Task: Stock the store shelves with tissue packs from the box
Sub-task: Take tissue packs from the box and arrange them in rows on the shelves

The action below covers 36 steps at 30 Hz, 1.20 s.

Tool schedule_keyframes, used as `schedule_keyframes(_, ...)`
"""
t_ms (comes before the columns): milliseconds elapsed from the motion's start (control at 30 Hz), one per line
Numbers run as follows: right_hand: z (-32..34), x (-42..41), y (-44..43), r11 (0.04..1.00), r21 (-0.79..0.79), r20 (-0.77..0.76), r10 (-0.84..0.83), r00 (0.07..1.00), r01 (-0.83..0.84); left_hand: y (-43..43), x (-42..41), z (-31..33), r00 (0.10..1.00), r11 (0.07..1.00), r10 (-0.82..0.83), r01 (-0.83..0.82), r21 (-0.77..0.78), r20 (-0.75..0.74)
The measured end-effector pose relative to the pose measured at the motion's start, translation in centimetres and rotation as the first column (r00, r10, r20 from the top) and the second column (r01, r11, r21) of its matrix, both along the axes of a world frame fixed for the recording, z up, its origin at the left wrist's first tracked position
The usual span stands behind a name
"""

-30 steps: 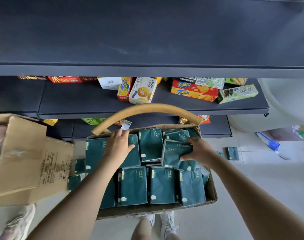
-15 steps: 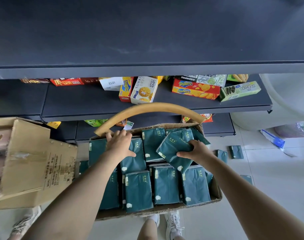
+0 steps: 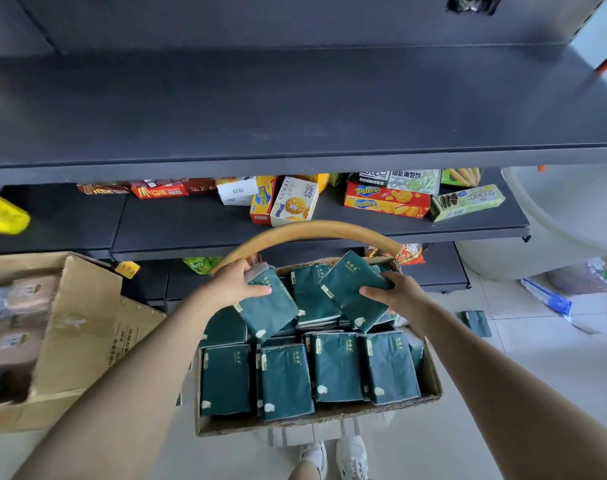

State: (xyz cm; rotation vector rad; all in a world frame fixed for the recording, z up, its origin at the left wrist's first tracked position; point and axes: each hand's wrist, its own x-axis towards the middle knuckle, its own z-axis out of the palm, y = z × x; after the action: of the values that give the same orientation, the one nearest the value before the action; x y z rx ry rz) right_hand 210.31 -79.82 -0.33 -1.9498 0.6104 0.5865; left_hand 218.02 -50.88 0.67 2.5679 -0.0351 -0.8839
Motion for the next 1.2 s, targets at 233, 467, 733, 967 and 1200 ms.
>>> schedule_keyframes(233, 6.2, -0.3, 1.0, 0.997, -0.047, 0.157, 0.064, 0.986, -0.057, 1.8, -2.8, 6.4, 0.950, 0.905, 0.311, -0.302, -0.298, -0.018)
schedule_keyframes(467, 14.7, -2.1, 1.9, 0.994, -0.065, 0.365, 0.103, 0.925, -0.085, 3.3, -8.5, 14.9, 0.870, 0.800, 0.477, -0.371, -0.471, 0.124)
schedule_keyframes(733, 25.9, -4.4, 5.1, 0.993, -0.059, 0.600, 0.116, 0.792, -0.100, 5.9, -14.4, 24.8, 0.735, 0.635, 0.635, -0.324, -0.701, 0.236)
schedule_keyframes(967, 35.0, -3.1, 9.6, 0.989, -0.088, 0.727, 0.144, 0.671, -0.117, 9.7, -14.4, 32.5, 0.661, 0.584, 0.677, -0.214, -0.783, 0.323)
schedule_keyframes(1200, 40.6, 2.3, 16.0, 0.988, -0.128, 0.803, 0.157, 0.575, -0.092, 15.7, -9.7, 36.3, 0.600, 0.573, 0.691, -0.116, -0.811, 0.403)
